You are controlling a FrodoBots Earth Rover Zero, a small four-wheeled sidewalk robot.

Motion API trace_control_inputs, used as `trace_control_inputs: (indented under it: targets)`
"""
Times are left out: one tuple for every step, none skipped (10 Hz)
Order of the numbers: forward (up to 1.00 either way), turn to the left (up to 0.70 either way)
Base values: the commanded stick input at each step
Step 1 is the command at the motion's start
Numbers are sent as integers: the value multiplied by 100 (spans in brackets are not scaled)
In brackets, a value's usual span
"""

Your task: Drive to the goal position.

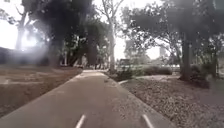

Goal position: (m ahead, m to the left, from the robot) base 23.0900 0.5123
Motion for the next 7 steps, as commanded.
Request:
trace_control_inputs:
  targets:
    - [70,15]
    - [70,0]
    - [70,0]
    - [70,0]
    - [70,10]
    - [70,24]
    - [70,0]
